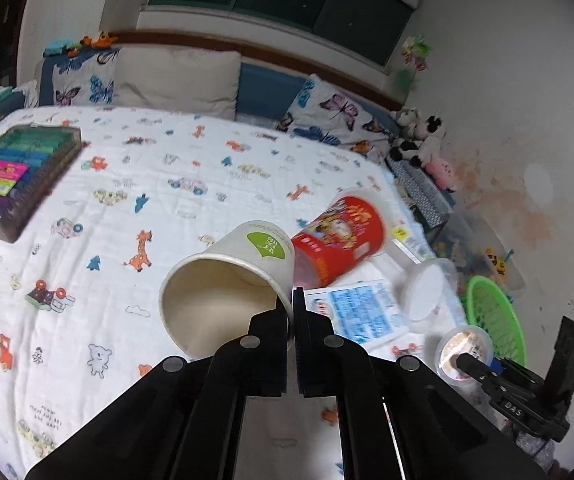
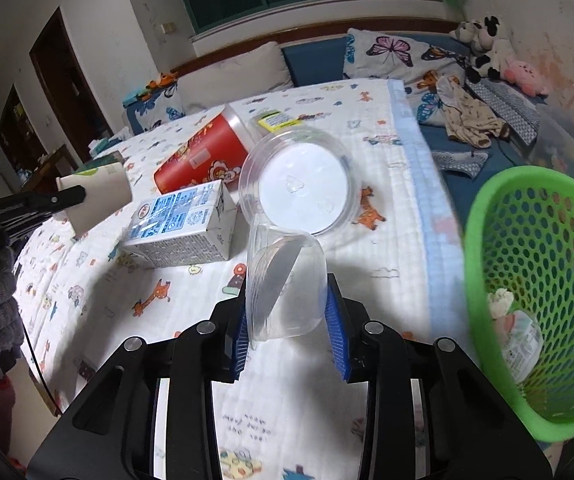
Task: Collect trash
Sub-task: 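Drop the clear cup into the green basket with the right tool while the left tool drops the paper cup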
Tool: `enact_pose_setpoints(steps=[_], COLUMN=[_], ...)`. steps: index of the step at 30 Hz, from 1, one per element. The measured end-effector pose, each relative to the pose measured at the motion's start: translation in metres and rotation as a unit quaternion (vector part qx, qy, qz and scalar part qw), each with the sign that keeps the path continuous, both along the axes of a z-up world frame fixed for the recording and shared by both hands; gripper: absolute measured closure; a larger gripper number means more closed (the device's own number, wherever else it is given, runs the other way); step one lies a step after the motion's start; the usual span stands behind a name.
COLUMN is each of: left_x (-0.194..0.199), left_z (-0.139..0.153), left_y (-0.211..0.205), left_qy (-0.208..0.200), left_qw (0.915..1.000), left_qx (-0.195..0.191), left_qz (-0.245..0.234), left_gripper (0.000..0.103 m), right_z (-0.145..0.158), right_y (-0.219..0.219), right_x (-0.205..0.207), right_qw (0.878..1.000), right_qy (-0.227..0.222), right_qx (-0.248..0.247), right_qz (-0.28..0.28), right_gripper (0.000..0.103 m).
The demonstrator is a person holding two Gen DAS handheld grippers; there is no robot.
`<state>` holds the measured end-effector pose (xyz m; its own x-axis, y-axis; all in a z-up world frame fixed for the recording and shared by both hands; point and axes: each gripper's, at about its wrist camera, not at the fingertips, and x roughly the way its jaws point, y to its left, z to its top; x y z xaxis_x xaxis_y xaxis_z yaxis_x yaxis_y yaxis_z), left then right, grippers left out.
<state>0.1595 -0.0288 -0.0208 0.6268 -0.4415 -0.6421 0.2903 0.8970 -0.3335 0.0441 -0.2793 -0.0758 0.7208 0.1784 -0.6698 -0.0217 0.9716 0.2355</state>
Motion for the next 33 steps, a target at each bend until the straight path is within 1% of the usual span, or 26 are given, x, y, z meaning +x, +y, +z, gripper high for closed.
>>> enact_pose_setpoints(steps=[6,10,13,18,21,24,28,33], left_x=[-0.021,-0.030,-0.036,-0.043,-0.045,-0.045,-0.046,-0.052], left_z=[0.025,0.041,0.046,0.050,0.050,0.048,0.044,0.044], left_y=[-0.022,-0.056,-0.084,-0.135,-0.160,-0.186,-0.214,-0.250], left_qy=[-0.028,-0.041,-0.050,-0.053,-0.054,-0.046,-0.040,-0.044], left_qw=[0.9988,0.9956,0.9922,0.9851,0.9813,0.9772,0.9729,0.9650], left_qx=[-0.007,-0.011,-0.002,0.005,0.011,0.013,0.020,0.033], left_qz=[-0.040,-0.083,-0.114,-0.163,-0.185,-0.207,-0.227,-0.256], left_gripper=[0.100,0.100,0.100,0.100,0.100,0.100,0.100,0.100], right_z=[0.010,0.016,0.018,0.017,0.015,0.011,0.006,0.000], right_y=[-0.023,-0.047,-0.069,-0.102,-0.121,-0.141,-0.161,-0.180], right_x=[-0.016,-0.030,-0.041,-0.055,-0.063,-0.070,-0.076,-0.087], right_qw=[1.000,0.998,0.996,0.992,0.988,0.984,0.980,0.975], right_qy=[-0.013,-0.021,-0.023,-0.018,-0.014,-0.009,-0.002,0.002], right_qx=[-0.001,-0.003,-0.003,-0.013,-0.018,-0.017,-0.016,-0.009], right_qz=[-0.028,-0.061,-0.089,-0.128,-0.152,-0.175,-0.199,-0.223], right_gripper=[0.069,0.068,0.068,0.068,0.068,0.068,0.067,0.066])
